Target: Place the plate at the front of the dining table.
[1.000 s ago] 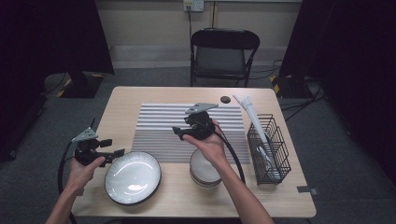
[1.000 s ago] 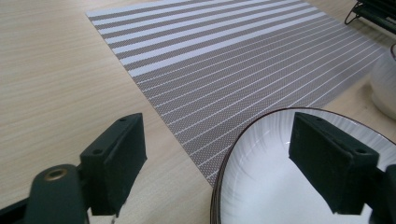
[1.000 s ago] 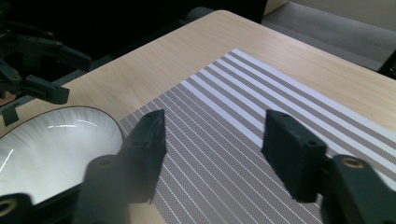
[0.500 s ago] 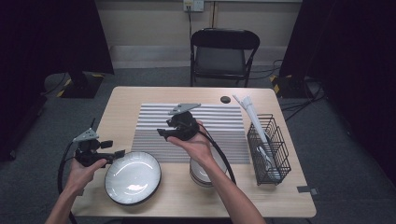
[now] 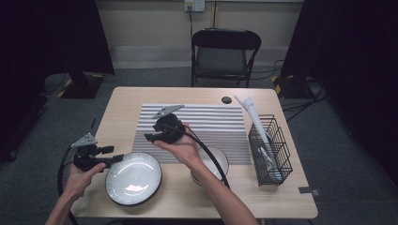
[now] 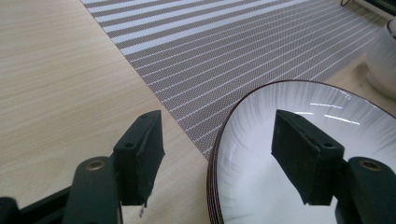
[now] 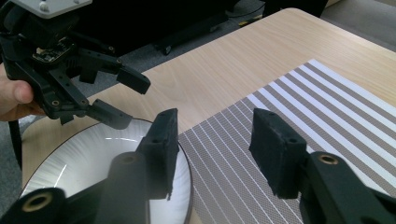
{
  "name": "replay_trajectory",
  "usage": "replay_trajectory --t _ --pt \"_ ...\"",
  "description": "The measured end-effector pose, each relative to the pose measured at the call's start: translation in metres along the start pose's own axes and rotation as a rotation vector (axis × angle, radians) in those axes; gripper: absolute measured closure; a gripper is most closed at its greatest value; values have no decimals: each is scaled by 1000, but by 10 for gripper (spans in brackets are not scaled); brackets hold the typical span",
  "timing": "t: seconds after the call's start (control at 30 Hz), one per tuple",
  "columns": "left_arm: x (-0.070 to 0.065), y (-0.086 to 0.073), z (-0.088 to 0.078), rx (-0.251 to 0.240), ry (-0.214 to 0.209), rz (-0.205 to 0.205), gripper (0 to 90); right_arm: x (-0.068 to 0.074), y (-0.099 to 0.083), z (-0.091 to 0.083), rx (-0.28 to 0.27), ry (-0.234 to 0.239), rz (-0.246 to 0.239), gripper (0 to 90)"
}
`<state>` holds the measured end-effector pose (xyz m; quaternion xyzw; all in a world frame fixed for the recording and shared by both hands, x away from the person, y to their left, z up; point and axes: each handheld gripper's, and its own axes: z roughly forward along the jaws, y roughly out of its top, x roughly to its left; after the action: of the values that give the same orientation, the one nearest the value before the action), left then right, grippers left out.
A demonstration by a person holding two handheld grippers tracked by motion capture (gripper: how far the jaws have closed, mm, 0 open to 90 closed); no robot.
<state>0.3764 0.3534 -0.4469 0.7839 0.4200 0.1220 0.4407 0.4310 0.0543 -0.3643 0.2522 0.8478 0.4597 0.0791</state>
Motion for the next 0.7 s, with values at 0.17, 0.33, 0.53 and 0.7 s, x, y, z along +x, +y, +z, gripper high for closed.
replay_trajectory --t 0.17,0.33,0.53,0.7 --pt "4 -1 4 7 -17 -29 314 9 3 15 23 17 -3 503" --pt "2 -3 5 25 -13 -8 342 18 3 27 43 48 3 463" --pt "5 -6 8 37 -34 -36 418 24 -5 37 53 46 -4 464" --pt "2 -9 15 82 -42 -7 446 26 -15 46 82 61 6 517"
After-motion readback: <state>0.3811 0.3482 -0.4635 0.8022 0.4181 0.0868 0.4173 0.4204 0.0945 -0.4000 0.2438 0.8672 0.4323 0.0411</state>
